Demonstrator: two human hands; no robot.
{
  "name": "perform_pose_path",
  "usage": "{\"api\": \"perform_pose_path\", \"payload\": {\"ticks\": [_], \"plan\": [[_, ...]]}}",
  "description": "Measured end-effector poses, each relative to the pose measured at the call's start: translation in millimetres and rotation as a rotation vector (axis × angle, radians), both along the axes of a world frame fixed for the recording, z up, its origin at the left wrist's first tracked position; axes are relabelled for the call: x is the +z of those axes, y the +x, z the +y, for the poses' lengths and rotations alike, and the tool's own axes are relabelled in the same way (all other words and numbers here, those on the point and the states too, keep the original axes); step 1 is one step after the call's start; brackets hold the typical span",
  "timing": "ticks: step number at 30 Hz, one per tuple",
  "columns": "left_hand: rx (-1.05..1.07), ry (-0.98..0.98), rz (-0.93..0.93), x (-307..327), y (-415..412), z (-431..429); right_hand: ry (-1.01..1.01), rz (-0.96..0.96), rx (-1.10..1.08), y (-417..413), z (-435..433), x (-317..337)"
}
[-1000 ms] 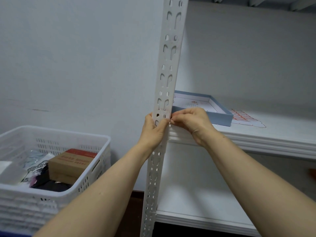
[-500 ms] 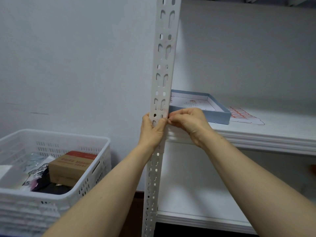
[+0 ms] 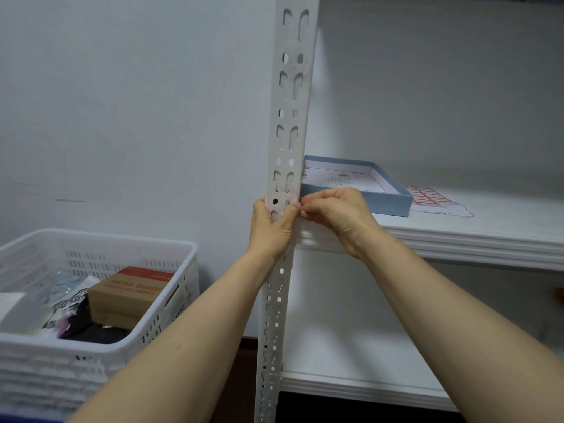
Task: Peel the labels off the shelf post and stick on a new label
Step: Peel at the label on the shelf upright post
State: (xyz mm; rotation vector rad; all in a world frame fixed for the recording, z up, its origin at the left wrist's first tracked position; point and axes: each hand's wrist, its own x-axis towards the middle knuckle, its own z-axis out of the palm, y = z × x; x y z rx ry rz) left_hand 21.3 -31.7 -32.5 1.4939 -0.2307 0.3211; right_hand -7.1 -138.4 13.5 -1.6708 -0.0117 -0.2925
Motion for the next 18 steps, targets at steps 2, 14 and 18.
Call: {"api": "perform_pose_path", "payload": {"ticks": [2, 14, 18], "plan": [[-0.008, 0.02, 0.003, -2.4, -0.6, 0.8, 0.024, 0.004, 0.019, -1.1, 0.1, 0.8], [-0.029, 0.022, -0.013, -3.8, -0.2, 2.8, 0.029, 0.034, 0.005, -0.2, 0.7, 1.8], [-0.026, -0.009, 0.025, -2.6, 2.3, 2.0, 0.044, 0.033, -0.001, 1.1, 0.0, 2.0]]}}
